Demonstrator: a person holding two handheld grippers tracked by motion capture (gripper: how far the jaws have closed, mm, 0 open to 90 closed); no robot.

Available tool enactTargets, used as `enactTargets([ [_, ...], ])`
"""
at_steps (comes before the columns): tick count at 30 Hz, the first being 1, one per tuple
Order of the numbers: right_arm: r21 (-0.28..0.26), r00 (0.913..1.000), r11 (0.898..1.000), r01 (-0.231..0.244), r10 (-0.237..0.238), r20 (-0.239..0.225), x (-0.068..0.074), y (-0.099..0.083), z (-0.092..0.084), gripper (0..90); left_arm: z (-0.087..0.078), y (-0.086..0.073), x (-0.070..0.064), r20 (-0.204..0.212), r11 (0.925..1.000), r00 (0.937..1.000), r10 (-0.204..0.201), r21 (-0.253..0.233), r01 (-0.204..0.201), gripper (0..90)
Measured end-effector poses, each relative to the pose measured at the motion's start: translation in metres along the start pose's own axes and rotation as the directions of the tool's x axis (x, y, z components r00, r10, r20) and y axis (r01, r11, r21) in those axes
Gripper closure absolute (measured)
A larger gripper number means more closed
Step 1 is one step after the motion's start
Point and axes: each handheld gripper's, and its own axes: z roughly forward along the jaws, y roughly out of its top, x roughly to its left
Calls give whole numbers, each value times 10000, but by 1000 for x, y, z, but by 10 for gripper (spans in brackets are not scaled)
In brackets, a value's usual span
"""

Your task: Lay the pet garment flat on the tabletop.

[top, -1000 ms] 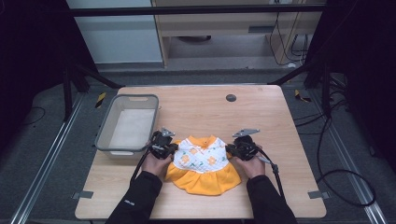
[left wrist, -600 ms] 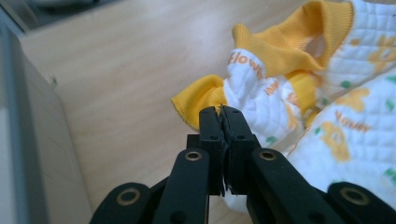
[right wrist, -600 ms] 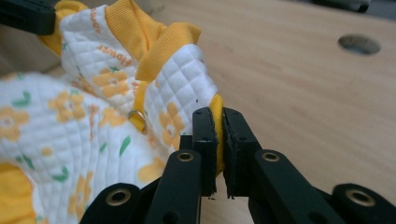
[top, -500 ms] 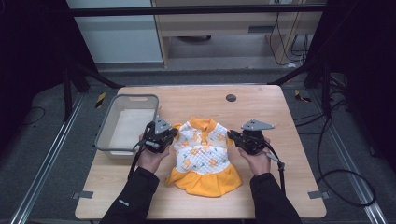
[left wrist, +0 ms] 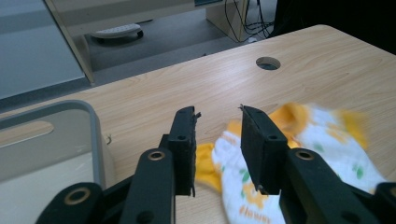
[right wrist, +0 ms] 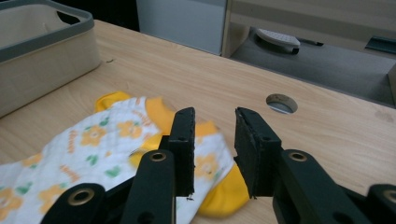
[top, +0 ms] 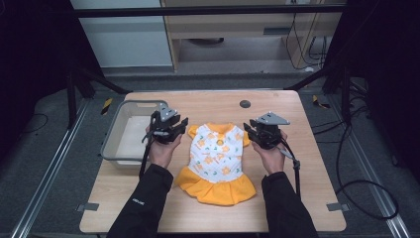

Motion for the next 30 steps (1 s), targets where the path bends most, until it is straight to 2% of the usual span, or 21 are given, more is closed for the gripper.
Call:
enactTargets([
  [5, 404, 9990, 9991, -135, 152, -431, -2, -8, -17, 620, -22, -11, 8, 380, 9998, 9992, -97, 148, 91, 594],
  [10, 721, 9962, 9969, -325, 381, -777, -4, -15, -40, 588, -46, -26, 9, 1038, 9987, 9945, 156, 469, -206, 555],
  [14, 913, 9920, 9947, -470, 572, -1128, -4, -24, -58, 550, -59, -48, 7, 1373, 9953, 9898, 368, 832, -486, 547],
  [20, 1080, 9865, 9933, -405, 569, -1536, 0, -39, -76, 522, -67, -71, 6, 1699, 9902, 9845, 433, 1238, -649, 535],
  [24, 1253, 9818, 9910, -467, 687, -1770, 6, -52, -83, 516, -70, -88, 0, 2035, 9858, 9779, 480, 1480, -791, 531],
  [26, 1422, 9783, 9887, -482, 754, -1929, 10, -62, -86, 516, -71, -95, -3, 2069, 9853, 9771, 505, 1494, -825, 532],
  [30, 1780, 9753, 9834, -359, 734, -2085, 17, -78, -89, 521, -66, -109, -8, 2189, 9784, 9746, 462, 1869, -884, 532],
])
